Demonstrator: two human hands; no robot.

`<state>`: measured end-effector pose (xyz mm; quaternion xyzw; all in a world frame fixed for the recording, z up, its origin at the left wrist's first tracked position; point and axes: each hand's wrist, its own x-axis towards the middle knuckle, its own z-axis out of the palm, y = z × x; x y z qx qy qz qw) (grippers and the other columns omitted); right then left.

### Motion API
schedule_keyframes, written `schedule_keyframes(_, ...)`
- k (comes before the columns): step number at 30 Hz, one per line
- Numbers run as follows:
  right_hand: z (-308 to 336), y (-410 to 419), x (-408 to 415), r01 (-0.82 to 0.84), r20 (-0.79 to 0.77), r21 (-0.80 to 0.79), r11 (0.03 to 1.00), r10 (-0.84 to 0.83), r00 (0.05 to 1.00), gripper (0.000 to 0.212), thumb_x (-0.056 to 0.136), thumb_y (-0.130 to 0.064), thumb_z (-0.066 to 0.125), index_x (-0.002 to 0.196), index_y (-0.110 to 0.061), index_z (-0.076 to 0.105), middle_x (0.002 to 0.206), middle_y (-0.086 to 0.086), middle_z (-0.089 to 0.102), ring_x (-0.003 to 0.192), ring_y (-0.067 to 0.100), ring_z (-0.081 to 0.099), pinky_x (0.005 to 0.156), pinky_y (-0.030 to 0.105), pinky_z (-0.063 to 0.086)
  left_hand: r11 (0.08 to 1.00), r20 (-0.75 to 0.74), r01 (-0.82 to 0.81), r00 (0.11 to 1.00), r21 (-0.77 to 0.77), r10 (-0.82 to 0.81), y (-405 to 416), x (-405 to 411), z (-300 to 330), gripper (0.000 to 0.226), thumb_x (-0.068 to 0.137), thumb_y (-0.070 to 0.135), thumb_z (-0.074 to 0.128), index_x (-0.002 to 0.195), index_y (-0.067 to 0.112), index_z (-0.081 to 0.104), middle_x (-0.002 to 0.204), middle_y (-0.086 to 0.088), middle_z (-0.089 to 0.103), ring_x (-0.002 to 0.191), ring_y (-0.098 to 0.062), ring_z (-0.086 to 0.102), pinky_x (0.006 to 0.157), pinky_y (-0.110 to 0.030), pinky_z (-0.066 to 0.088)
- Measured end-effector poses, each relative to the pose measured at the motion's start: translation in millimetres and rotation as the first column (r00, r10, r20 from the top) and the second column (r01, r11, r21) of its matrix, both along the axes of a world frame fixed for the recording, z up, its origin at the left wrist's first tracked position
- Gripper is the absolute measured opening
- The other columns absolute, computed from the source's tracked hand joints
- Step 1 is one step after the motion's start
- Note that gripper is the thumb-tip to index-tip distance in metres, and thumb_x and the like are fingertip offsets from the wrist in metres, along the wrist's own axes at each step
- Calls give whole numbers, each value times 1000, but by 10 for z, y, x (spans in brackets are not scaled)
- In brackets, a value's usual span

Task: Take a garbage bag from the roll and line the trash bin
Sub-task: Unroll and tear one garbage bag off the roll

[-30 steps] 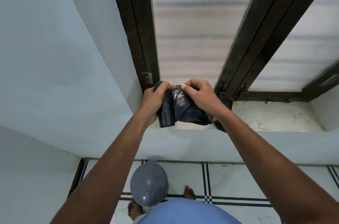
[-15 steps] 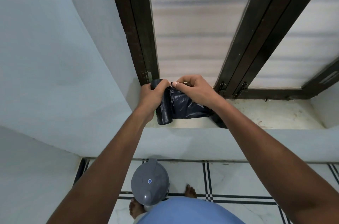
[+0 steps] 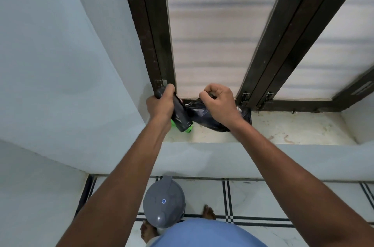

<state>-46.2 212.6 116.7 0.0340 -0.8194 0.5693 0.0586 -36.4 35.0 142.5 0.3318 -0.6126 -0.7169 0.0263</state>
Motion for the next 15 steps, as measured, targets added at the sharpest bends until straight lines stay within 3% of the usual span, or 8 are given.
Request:
schedule_keyframes(2, 40, 40, -10, -32, 62, -58, 998, 35, 997, 28, 106, -23, 72, 79, -19, 70, 60, -18, 64, 56, 0, 56, 61, 25, 46, 994, -27, 83, 996, -69, -85, -53, -63, -1, 44, 63, 43, 80, 93, 11, 77, 92, -17, 82, 92, -38, 81, 83, -59, 68)
schedule_keyframes(4, 107, 56, -15, -66, 94, -82, 994, 74, 993, 26, 107, -37, 74, 91, -17, 77, 75, -10, 78, 69, 4, 70, 70, 29, 57, 986, -33, 135, 990, -100, -139, -60, -69, 29, 45, 64, 43, 79, 94, 10, 79, 94, -20, 81, 94, -42, 80, 84, -62, 67)
schedule_keyframes(7, 225, 97, 37, -130, 231, -44, 991, 137, 963, 43, 99, -57, 78, 102, -14, 79, 90, 3, 84, 80, 13, 79, 74, 31, 61, 985, -5, 169, 986, -27, -169, -70, -63, 48, 60, 64, 44, 80, 112, 8, 76, 103, -21, 81, 101, -41, 80, 88, -61, 67)
schedule_keyframes(9, 251, 189, 73, -224, 335, -11, 974, 215, 917, 42, 96, -58, 81, 98, -16, 79, 85, -3, 82, 74, 9, 77, 67, 23, 58, 983, 22, 182, 983, 1, -182, -90, -48, 16, 70, 65, 47, 81, 122, 8, 71, 109, -19, 80, 101, -38, 80, 89, -59, 67)
schedule_keyframes(15, 179, 264, 54, -291, 396, 104, 951, 229, 889, 39, 101, -55, 76, 86, -20, 76, 69, -12, 70, 69, 11, 64, 69, 29, 48, 973, -14, 192, 981, 127, -192, -146, -38, -51, 81, 70, 42, 82, 137, 1, 62, 87, -10, 76, 79, -30, 82, 82, -55, 69)
